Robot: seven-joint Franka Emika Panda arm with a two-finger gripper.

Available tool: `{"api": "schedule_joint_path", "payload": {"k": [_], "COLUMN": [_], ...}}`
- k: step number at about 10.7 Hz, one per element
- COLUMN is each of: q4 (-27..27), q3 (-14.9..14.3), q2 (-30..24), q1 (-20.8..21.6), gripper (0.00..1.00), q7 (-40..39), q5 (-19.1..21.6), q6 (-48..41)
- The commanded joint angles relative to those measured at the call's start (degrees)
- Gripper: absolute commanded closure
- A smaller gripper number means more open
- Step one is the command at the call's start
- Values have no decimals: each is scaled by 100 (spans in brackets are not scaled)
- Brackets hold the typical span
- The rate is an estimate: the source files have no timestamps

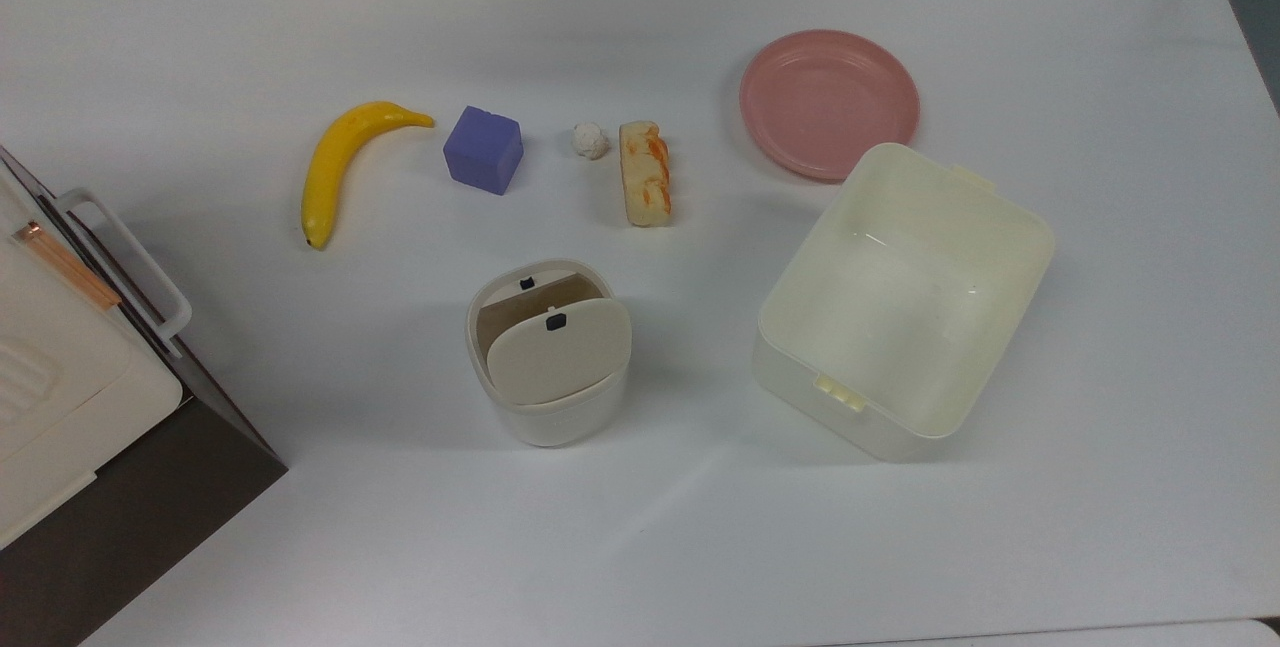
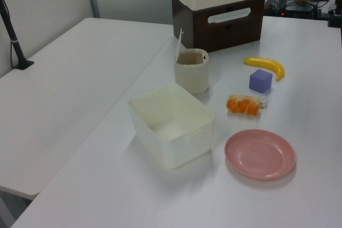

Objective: Grab it up and put it in the trash

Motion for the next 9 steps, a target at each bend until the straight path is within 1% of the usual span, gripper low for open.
{"api": "schedule_joint_path", "payload": {"k": [1, 9], "q4": [24, 33], "q3": [-87, -87], "q2": [-63, -46], "q1": [38, 37], "gripper": [0, 0], "q7": [126, 126], "q5": [98, 88], "q6": [-148, -116]}}
